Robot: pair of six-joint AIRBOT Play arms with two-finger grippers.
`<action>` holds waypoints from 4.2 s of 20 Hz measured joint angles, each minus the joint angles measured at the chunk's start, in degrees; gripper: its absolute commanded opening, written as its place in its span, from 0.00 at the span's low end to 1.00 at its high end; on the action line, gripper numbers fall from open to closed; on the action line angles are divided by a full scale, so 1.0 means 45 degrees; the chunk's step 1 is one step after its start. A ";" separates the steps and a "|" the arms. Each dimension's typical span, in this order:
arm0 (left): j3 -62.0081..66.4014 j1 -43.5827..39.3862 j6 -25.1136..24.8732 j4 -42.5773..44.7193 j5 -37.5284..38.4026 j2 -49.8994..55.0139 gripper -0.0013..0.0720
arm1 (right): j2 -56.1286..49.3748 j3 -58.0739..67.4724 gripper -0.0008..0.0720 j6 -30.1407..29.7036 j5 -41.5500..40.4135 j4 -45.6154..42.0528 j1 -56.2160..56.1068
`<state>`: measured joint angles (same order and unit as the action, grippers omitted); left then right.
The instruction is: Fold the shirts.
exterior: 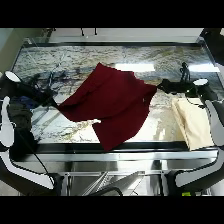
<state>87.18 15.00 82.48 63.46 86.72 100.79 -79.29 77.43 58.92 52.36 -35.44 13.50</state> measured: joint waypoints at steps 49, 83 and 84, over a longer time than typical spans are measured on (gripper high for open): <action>-0.2968 -0.2647 -0.3895 -0.0743 0.0583 -0.1530 0.74 | 0.4920 -0.6008 0.04 0.1336 0.2759 -0.3322 0.2939; -0.5013 -0.9418 0.1617 0.6596 -0.2623 -0.2837 0.03 | 0.4925 -0.5916 0.04 0.0510 0.3410 -0.3036 0.3162; -0.5013 -0.9194 0.1326 0.6295 -0.2433 -0.3177 0.03 | 0.4993 -0.5911 0.04 0.0369 0.3546 -0.2637 0.3162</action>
<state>64.62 -26.37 88.44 91.79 75.77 86.50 -56.82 50.83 60.58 68.31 -47.31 27.73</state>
